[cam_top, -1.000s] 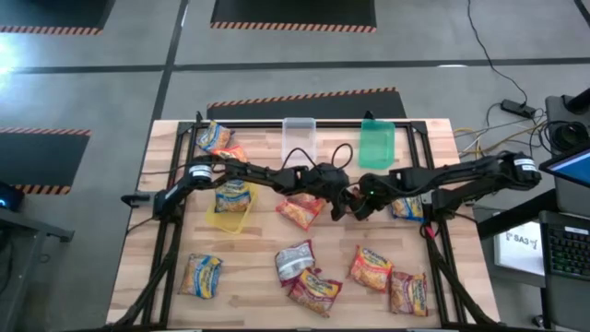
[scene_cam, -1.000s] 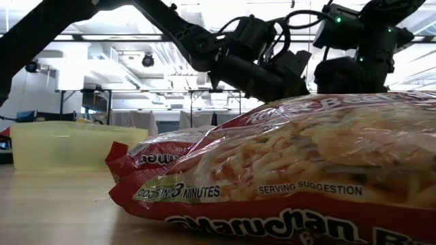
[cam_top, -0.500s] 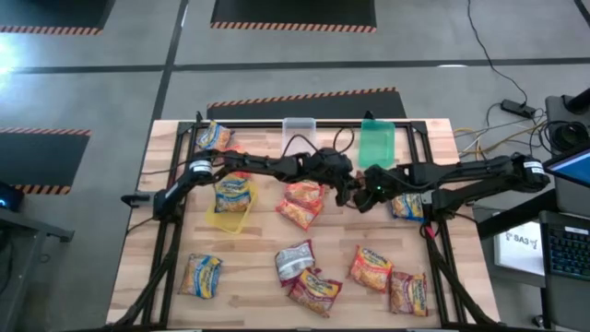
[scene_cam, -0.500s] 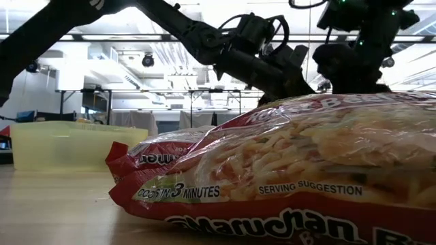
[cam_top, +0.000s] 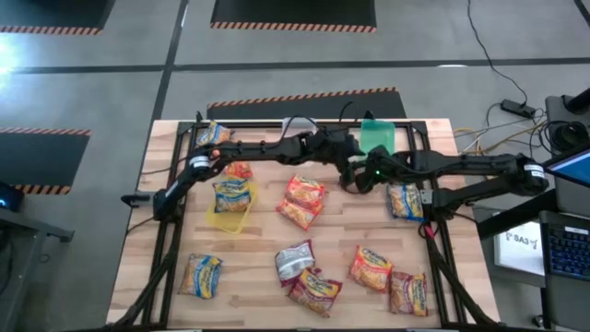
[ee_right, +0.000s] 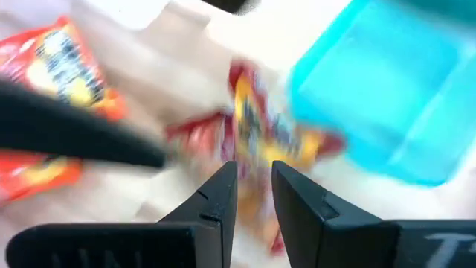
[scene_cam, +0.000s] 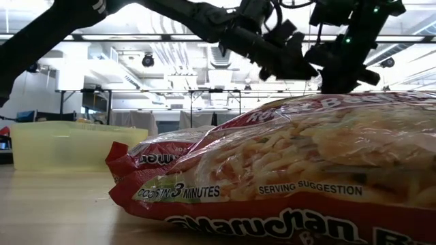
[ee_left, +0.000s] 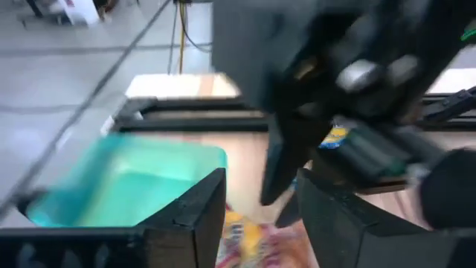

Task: Sort Maruchan noodles
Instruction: Put the red noodle pack into the green bin

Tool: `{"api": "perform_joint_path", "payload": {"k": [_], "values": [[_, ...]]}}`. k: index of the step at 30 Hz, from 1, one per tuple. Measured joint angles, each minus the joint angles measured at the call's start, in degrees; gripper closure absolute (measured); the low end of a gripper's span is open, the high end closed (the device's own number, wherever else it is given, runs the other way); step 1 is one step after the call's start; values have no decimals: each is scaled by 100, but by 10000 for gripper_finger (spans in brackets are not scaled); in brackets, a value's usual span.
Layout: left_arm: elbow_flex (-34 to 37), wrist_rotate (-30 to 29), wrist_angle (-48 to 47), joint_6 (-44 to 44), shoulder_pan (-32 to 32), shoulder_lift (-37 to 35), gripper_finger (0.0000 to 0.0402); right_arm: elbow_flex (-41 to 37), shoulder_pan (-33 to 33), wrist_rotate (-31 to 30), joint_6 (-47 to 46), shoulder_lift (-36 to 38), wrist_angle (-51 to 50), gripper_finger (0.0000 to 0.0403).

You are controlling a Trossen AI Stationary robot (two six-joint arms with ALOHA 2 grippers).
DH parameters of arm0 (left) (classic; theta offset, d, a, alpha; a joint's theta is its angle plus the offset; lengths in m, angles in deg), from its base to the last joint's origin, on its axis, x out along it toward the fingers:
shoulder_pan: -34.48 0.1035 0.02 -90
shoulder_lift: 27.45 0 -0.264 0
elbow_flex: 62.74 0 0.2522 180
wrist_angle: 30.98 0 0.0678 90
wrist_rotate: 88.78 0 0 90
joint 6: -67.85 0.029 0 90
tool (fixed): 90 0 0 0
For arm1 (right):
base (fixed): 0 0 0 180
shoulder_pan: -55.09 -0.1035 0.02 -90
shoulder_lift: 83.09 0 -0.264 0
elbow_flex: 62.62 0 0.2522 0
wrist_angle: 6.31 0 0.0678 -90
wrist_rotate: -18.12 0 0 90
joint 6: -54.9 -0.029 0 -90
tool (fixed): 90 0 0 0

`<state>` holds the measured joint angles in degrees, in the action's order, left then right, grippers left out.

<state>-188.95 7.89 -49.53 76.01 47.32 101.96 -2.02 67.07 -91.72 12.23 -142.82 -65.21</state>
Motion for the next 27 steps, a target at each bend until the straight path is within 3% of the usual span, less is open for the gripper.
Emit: {"api": "perform_joint_path", "payload": {"k": [3,8,13,18,27], "values": [[-264,1,-400,97,85,0,239,91,213,-289,227,7,-40,328],[-625,-11,-1776,194,220,-2,235,139,384,-229,470,7,-223,328],[-130,141,-2422,356,220,0,235,138,382,512,610,5,-255,328],[707,1542,-1548,18,220,9,235,60,366,1218,517,4,-374,308],[1544,1264,326,-621,297,15,235,-265,371,1408,-193,-37,-700,224]]}}
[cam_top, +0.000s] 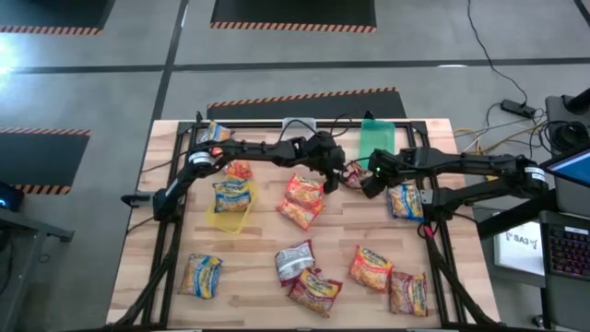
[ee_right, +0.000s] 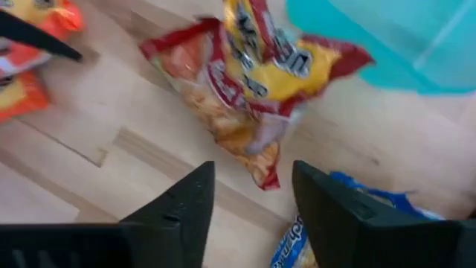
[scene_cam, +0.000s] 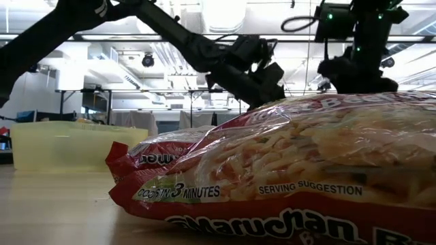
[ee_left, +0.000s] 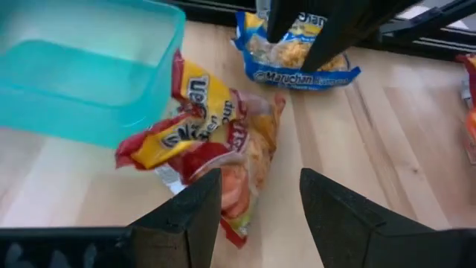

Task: Sort Maruchan noodles
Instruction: Put the red noodle pack into the green bin

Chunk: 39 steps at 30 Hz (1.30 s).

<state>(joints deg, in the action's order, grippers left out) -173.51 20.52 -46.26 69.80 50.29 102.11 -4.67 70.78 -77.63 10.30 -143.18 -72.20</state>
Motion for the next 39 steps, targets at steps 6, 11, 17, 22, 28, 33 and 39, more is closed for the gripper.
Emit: {"api": "perform_joint_path", "payload": {"k": [6,11,17,22,28,33,39], "values": [[151,-274,271,-231,4,23,235,-349,0,4,-501,-312,188,183],[164,-341,256,-301,24,39,235,-470,3,17,-455,-808,593,172],[166,-331,291,-481,20,152,235,-472,159,-24,-132,-1350,966,170],[145,-330,396,-586,26,343,235,-476,316,-15,235,-1745,1332,170],[140,132,668,-773,37,543,235,-472,376,23,544,-1985,1752,173],[103,149,750,-848,44,670,235,-485,376,83,658,-1890,1920,192],[103,180,801,-848,48,695,235,-488,373,158,709,-1680,1986,240]]}}
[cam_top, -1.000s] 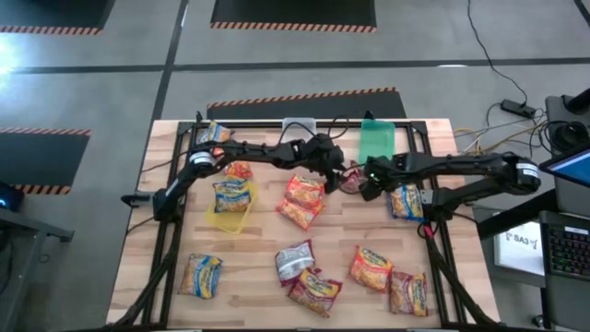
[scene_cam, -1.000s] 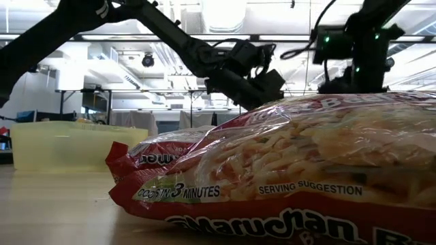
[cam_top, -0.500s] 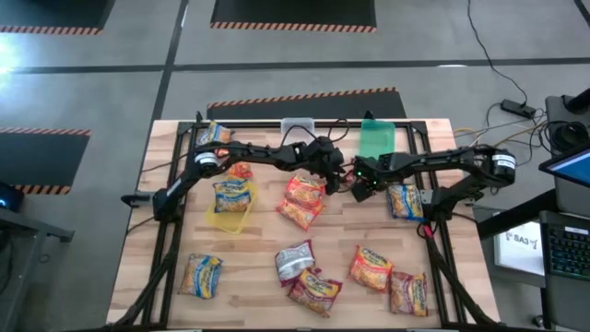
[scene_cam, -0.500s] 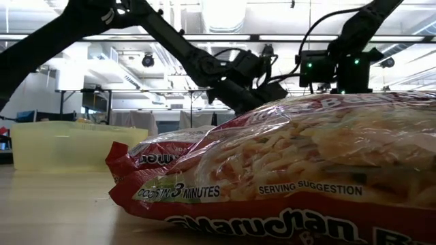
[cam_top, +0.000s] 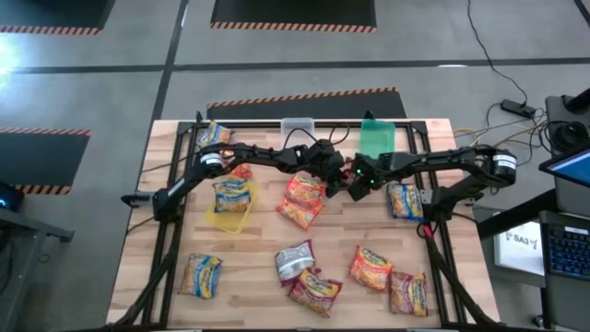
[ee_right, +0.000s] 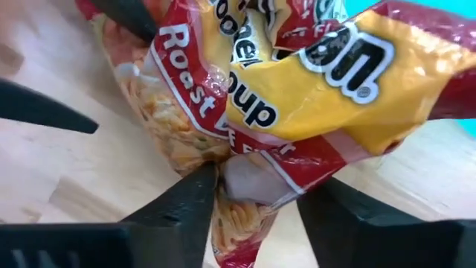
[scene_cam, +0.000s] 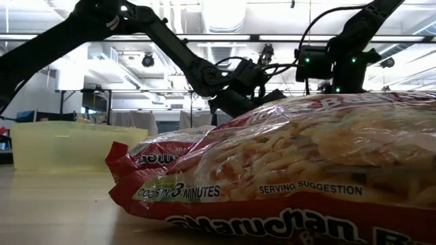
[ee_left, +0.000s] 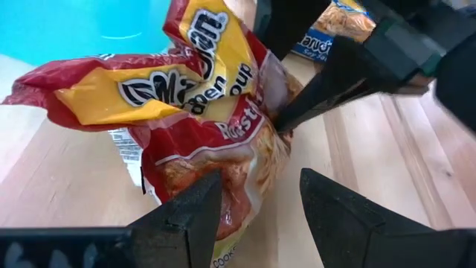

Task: Sort Maruchan noodles
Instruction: Put the red noodle pack into the green bin

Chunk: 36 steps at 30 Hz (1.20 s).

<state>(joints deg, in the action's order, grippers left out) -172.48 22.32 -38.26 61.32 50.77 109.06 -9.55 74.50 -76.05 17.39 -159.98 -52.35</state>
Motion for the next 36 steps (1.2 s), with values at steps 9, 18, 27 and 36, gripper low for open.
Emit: {"api": "perform_joint_path", "payload": {"k": [9,18,27,36], "values": [[0,79,22,0,9,3,235,0,-1,162,37,98,154,335],[0,88,15,-2,9,3,235,0,1,255,112,176,159,371],[2,95,-117,-57,5,-119,235,0,-1,294,111,563,88,374],[2,972,-162,-173,-6,-463,235,0,1,228,102,967,62,374]]}}
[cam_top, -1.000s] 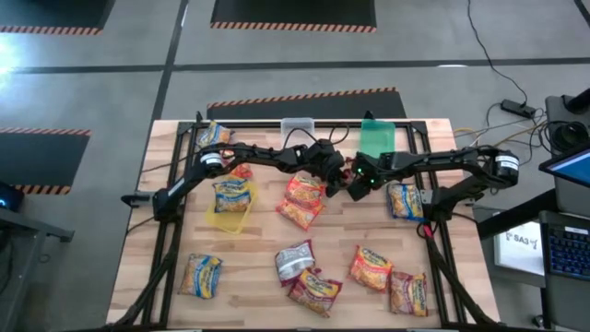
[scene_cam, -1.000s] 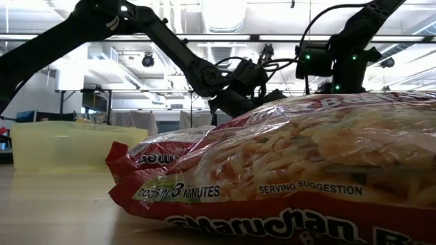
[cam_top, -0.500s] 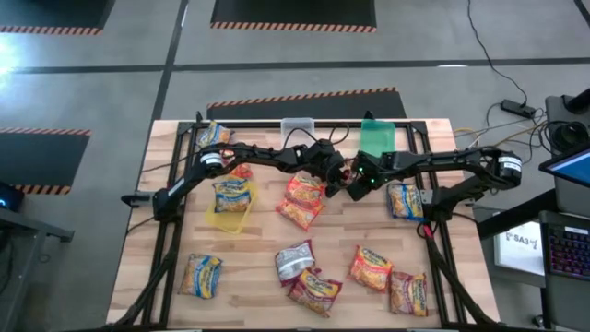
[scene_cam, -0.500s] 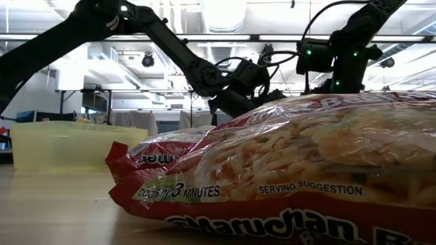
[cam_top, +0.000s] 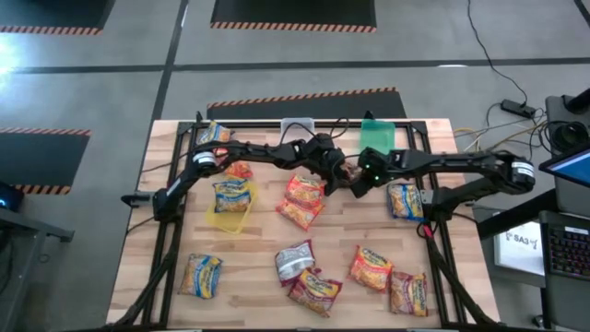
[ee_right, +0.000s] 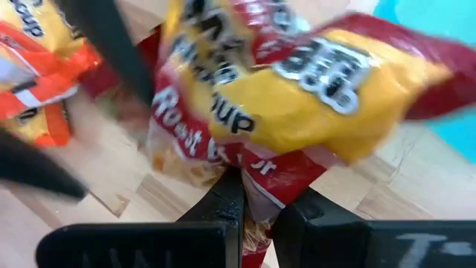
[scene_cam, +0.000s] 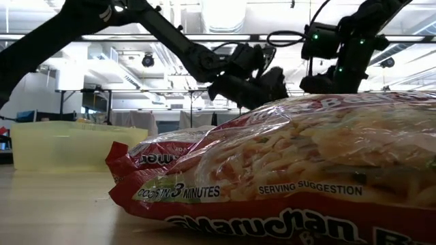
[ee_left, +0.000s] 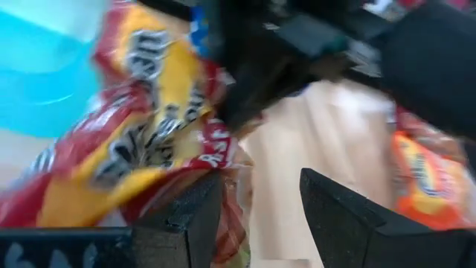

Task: Sort Maruchan noodles
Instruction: Put the red noodle pack into the green bin

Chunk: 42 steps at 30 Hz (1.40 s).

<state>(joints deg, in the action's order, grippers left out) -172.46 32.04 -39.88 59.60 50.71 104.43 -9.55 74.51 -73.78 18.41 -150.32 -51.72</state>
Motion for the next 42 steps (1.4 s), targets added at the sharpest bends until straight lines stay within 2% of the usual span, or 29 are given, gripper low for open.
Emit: {"api": "perform_joint_path", "payload": {"k": [6,18,23,25,31,42], "values": [[0,632,-126,3,-61,-160,235,4,9,-153,-8,269,3,374],[7,568,-906,396,-57,-247,235,59,11,-407,-41,886,-92,374],[11,570,-940,418,-85,-247,235,290,11,-605,42,1137,-88,374],[11,570,-943,399,-84,-247,235,401,11,-878,144,1212,-128,374],[11,568,-942,327,-98,-247,235,782,70,-2313,624,1169,-530,374],[11,568,-942,299,-170,-247,235,1122,770,-3255,1348,410,-1172,374]]}}
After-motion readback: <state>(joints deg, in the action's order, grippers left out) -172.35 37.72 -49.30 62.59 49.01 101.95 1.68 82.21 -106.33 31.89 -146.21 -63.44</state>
